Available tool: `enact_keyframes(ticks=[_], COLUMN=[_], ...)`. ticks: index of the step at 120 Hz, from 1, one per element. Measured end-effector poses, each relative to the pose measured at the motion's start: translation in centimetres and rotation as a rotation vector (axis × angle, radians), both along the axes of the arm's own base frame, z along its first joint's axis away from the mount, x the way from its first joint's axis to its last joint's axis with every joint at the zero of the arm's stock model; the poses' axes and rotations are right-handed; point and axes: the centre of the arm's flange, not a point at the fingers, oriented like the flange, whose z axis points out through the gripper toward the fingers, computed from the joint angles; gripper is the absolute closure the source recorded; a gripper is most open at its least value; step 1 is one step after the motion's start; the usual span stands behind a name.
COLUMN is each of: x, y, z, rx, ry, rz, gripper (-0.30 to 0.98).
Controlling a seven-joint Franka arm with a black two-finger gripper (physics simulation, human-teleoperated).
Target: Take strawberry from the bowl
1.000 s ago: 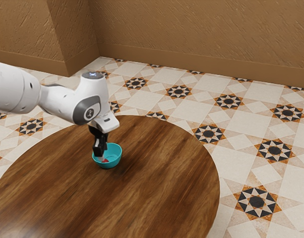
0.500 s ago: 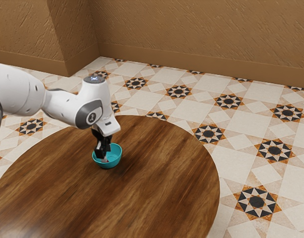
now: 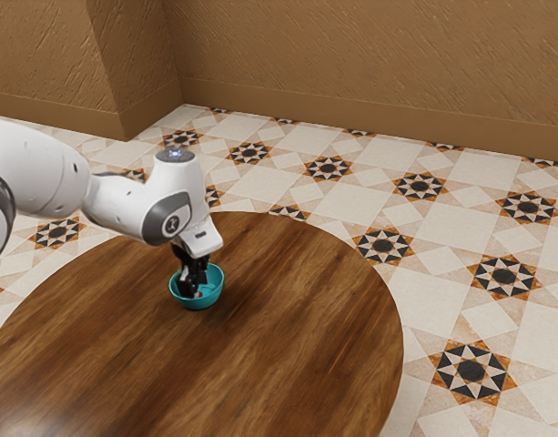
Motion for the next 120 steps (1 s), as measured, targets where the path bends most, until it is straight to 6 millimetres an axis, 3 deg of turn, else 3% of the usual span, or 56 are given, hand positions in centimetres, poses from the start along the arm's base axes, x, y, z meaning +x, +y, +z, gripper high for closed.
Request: enact_keyframes(ticks=[40, 96, 112, 120], x=[0.1, 0.2, 0.1, -1.1], y=[0.1, 0.1, -0.4, -1.9], z=[-0.6, -0.4, 2.5, 4.8], rx=[-0.006, -0.006, -0.002, -0.003], ry=[-0.008, -0.02, -0.067, -0.092], rz=[-0.004, 0.021, 0.025, 0.012], gripper=[0.33, 0.6, 0.65, 0.66])
